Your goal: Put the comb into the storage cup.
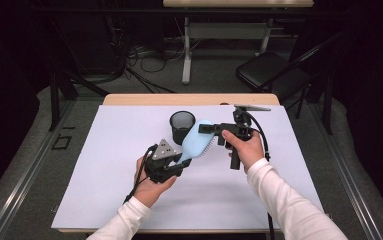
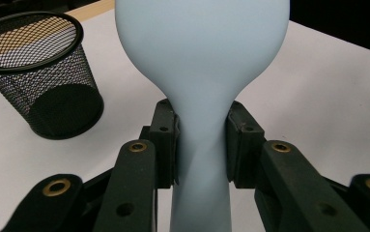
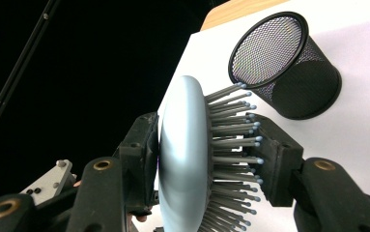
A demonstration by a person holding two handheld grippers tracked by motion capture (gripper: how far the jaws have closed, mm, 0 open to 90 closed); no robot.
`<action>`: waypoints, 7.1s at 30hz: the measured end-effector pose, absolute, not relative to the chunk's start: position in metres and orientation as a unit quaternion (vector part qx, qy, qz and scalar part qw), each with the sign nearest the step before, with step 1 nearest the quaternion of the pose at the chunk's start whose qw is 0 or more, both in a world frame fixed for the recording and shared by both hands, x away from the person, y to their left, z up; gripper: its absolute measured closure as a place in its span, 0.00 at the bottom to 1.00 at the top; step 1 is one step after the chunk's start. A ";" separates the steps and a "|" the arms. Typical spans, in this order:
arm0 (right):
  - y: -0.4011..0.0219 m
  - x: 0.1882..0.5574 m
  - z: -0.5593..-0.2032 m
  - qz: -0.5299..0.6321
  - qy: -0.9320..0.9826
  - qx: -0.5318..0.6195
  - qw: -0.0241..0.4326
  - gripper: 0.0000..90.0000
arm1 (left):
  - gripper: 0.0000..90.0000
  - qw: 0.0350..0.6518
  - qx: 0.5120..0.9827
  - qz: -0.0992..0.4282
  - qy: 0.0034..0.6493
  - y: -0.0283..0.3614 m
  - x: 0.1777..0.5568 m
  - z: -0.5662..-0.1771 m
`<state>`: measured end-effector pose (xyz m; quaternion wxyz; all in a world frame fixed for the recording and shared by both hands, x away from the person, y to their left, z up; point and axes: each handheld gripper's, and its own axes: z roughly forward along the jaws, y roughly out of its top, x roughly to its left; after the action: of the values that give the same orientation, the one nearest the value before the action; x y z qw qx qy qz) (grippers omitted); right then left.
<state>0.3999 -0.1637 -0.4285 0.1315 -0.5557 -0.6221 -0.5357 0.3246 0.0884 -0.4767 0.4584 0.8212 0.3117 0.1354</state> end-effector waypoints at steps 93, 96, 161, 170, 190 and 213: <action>-0.172 0.401 -0.422 -0.549 -0.598 -0.563 0.157 0.62 | 0.46 0.498 0.788 0.137 0.335 0.104 0.321 -0.478; -0.174 0.401 -0.421 -0.549 -0.599 -0.563 0.154 0.62 | 0.45 0.499 0.788 0.155 0.325 0.105 0.320 -0.476; -0.190 0.423 -0.376 -0.567 -0.592 -0.569 0.070 0.62 | 0.01 0.495 0.762 0.162 0.385 0.132 0.334 -0.480; -0.191 0.431 -0.366 -0.573 -0.581 -0.574 0.058 0.62 | 0.01 0.496 0.761 0.162 0.386 0.135 0.334 -0.479; -0.193 0.442 -0.353 -0.583 -0.568 -0.580 0.037 0.62 | 0.01 0.501 0.756 0.159 0.390 0.137 0.334 -0.478; -0.196 0.455 -0.351 -0.600 -0.542 -0.588 -0.019 0.62 | 0.01 0.504 0.752 0.158 0.394 0.140 0.336 -0.478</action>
<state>0.4547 -0.1960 -0.3507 -0.0192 -0.5883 -0.5422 -0.5995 0.3358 0.1405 -0.4784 0.5038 0.7524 0.3939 0.1579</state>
